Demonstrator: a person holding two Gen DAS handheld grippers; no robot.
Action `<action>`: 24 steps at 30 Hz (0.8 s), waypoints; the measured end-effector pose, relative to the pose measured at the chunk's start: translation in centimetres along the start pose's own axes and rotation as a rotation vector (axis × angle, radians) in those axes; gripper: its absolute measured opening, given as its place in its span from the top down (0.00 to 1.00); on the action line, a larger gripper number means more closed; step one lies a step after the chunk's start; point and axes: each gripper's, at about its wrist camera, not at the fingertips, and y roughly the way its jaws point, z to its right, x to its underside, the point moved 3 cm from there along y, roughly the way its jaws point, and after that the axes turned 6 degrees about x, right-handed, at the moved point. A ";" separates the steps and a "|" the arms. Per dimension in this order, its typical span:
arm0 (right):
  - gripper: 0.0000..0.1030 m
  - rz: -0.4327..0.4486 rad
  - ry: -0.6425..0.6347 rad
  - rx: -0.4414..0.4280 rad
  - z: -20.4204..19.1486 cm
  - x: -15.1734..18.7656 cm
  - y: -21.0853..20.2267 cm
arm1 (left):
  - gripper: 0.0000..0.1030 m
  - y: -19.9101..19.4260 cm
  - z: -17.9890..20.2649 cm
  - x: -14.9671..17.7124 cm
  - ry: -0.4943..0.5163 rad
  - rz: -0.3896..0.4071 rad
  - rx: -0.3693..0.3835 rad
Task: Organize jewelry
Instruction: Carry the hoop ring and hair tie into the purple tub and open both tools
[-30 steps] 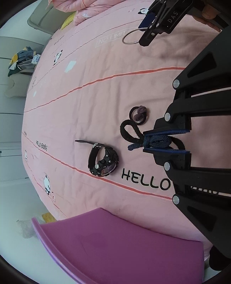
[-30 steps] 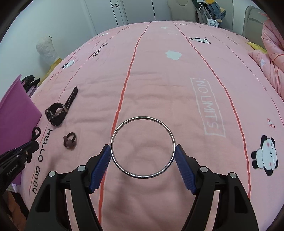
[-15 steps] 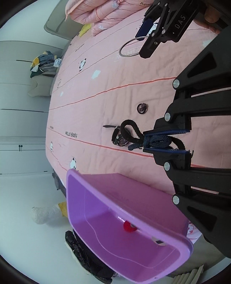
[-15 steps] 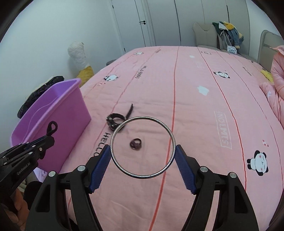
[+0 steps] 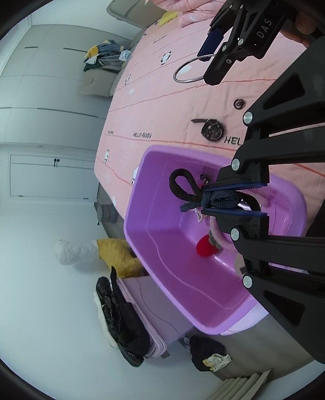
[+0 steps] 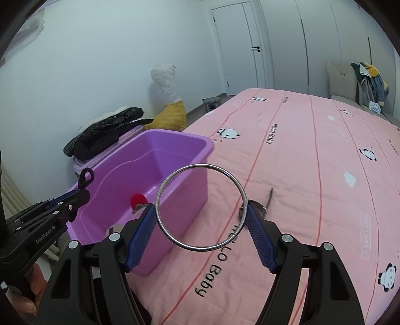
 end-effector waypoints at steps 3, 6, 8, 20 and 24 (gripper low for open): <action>0.32 -0.009 -0.040 -0.034 -2.9 -1.5 1.7 | 0.87 0.6 -3.3 -0.8 -0.041 -0.003 -0.055; 0.32 -0.028 -0.070 -0.067 -5.5 -2.9 3.6 | 0.87 1.3 -6.2 -1.1 -0.076 -0.015 -0.106; 0.32 -0.042 -0.100 -0.076 -7.2 -3.6 5.0 | 0.87 2.1 -7.6 -1.3 -0.089 -0.032 -0.131; 0.32 -0.204 -0.219 -0.071 -12.2 -3.8 13.7 | 0.87 7.9 -10.9 0.3 -0.135 -0.200 -0.162; 0.31 -0.263 -0.210 -0.036 -12.0 -3.7 15.5 | 0.63 8.9 -11.4 0.6 -0.147 -0.239 -0.191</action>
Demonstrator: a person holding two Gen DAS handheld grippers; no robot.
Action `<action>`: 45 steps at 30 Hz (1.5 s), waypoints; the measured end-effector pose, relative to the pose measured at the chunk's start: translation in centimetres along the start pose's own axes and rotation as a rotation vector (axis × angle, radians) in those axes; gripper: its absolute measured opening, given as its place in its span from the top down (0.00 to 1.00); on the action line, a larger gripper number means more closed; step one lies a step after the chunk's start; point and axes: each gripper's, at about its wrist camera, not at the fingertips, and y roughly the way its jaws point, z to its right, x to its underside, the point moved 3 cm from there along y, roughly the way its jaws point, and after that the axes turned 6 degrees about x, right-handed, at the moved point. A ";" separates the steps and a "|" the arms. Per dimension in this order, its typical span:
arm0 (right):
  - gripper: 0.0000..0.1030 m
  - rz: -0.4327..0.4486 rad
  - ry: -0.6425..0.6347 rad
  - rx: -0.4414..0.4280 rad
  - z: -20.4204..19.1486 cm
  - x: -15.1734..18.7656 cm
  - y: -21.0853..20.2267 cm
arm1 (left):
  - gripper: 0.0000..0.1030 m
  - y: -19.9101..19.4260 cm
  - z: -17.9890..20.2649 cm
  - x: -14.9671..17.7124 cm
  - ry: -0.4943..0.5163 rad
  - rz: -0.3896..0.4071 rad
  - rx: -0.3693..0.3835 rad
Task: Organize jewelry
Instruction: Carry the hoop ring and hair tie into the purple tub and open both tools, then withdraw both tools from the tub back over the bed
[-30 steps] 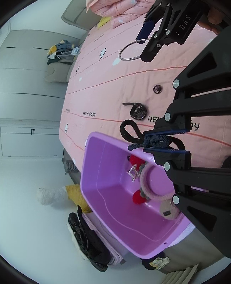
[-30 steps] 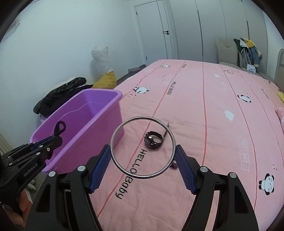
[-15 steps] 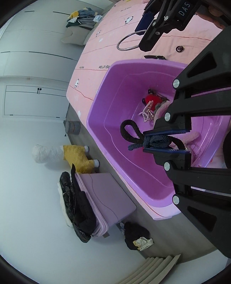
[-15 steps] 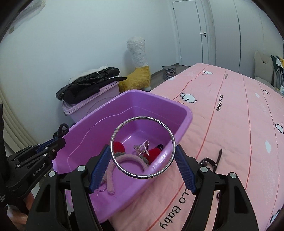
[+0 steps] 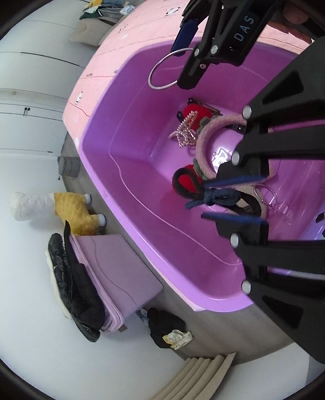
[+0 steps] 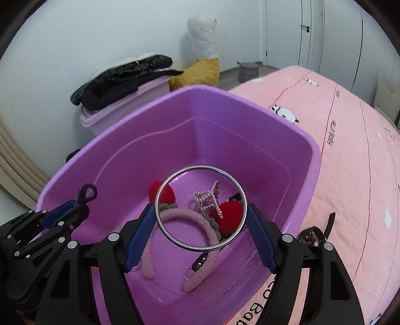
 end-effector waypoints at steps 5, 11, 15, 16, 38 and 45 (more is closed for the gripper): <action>0.31 0.006 0.005 0.034 0.4 0.0 0.1 | 0.19 -0.9 0.1 0.1 0.015 0.060 -0.056; 0.31 0.024 0.016 0.041 1.1 0.3 -0.8 | 0.19 -1.1 -0.3 0.2 -0.020 0.032 -0.039; 0.31 0.028 0.030 0.033 1.4 0.5 -1.3 | 0.19 -1.4 -0.5 0.4 -0.030 0.030 -0.033; 0.31 0.029 0.033 0.030 1.5 0.5 -1.5 | 0.19 -1.6 -0.5 0.5 -0.032 0.029 -0.033; 0.31 0.099 0.115 0.009 4.4 4.2 -8.0 | 0.16 -6.8 2.7 2.4 0.026 0.078 0.017; 0.31 0.120 0.185 0.039 8.0 8.3 -11.0 | 0.12 -8.8 5.7 3.9 0.062 0.089 0.081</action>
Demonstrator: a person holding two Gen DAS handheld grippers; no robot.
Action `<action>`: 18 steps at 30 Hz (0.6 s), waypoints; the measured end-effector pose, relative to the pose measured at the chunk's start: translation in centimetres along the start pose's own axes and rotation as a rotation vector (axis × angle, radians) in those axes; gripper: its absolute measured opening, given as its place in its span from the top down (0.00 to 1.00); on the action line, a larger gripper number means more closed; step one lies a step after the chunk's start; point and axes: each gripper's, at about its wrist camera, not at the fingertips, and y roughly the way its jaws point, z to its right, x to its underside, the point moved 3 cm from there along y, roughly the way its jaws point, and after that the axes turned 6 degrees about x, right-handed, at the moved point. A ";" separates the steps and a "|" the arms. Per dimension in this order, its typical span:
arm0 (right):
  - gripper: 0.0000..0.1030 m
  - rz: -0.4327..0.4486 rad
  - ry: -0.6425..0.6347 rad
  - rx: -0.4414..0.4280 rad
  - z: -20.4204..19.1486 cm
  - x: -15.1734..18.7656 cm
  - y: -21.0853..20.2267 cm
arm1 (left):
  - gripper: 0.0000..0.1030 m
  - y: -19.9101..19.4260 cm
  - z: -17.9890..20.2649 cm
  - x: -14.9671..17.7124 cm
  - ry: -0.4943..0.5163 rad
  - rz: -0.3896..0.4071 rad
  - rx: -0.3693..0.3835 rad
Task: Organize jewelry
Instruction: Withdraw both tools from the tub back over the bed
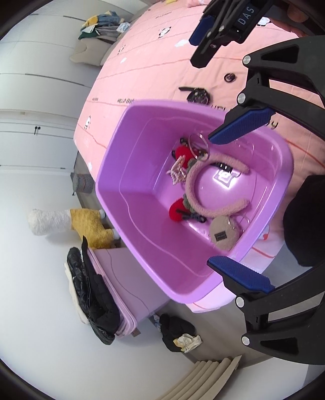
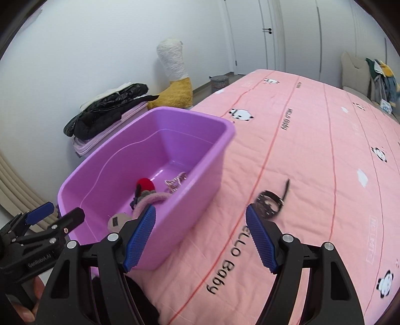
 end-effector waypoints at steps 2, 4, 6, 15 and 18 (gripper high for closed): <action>0.31 0.001 0.032 0.009 1.7 1.2 -1.0 | 0.10 -0.4 1.2 0.4 0.016 0.001 0.020; 0.31 0.001 0.056 0.021 3.2 2.3 -1.8 | 0.09 -0.8 2.4 0.8 0.030 0.000 0.043; 0.31 0.001 0.081 0.038 4.7 3.5 -2.6 | 0.09 -1.2 3.8 1.3 0.053 -0.002 0.064; 0.31 -0.033 0.194 0.106 11.1 9.3 -5.1 | 0.08 -2.1 9.2 4.0 0.140 -0.020 0.153; 0.31 -0.048 0.225 0.127 12.8 11.1 -5.5 | 0.08 -1.9 11.0 5.1 0.167 -0.032 0.175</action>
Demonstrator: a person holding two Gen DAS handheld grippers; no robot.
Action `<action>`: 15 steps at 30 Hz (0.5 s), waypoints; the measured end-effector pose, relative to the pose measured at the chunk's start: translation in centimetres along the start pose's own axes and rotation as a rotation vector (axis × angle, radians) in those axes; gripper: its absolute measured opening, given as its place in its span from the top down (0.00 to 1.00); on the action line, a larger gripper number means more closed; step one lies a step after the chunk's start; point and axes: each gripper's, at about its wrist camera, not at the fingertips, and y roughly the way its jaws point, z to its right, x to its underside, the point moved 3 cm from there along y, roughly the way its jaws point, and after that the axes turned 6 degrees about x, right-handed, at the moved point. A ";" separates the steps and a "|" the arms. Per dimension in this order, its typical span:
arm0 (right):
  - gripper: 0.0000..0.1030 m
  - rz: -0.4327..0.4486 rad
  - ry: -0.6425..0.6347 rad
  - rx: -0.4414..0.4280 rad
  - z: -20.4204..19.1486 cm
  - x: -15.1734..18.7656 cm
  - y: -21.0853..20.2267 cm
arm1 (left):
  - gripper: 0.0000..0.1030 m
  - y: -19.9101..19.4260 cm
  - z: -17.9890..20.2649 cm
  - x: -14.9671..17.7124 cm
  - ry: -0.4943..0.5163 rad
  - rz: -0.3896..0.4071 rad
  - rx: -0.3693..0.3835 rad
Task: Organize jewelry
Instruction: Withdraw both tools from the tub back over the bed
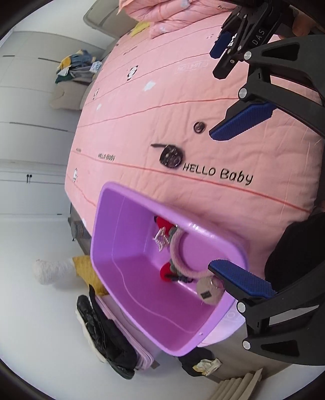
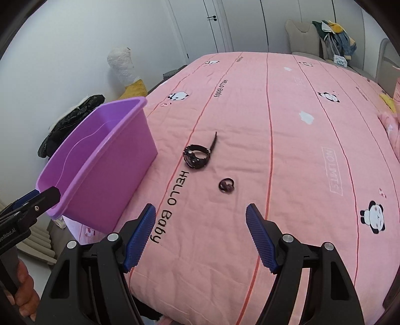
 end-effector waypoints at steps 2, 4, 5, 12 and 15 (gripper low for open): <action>0.31 -0.010 0.020 0.012 1.3 0.9 0.1 | 0.08 0.5 1.1 0.5 0.016 -0.012 0.015; 0.31 -0.019 0.034 0.021 2.1 1.6 0.3 | 0.08 1.3 2.2 0.9 0.030 -0.030 0.028; 0.31 -0.024 0.040 0.028 2.6 2.0 0.5 | 0.08 1.7 2.6 1.0 0.038 -0.039 0.033; 0.31 -0.042 0.075 0.028 3.7 2.5 2.9 | 0.08 5.7 4.6 1.6 0.077 -0.089 0.024; 0.31 -0.047 0.076 0.028 3.9 2.3 4.6 | 0.08 8.2 5.2 1.4 0.079 -0.106 0.008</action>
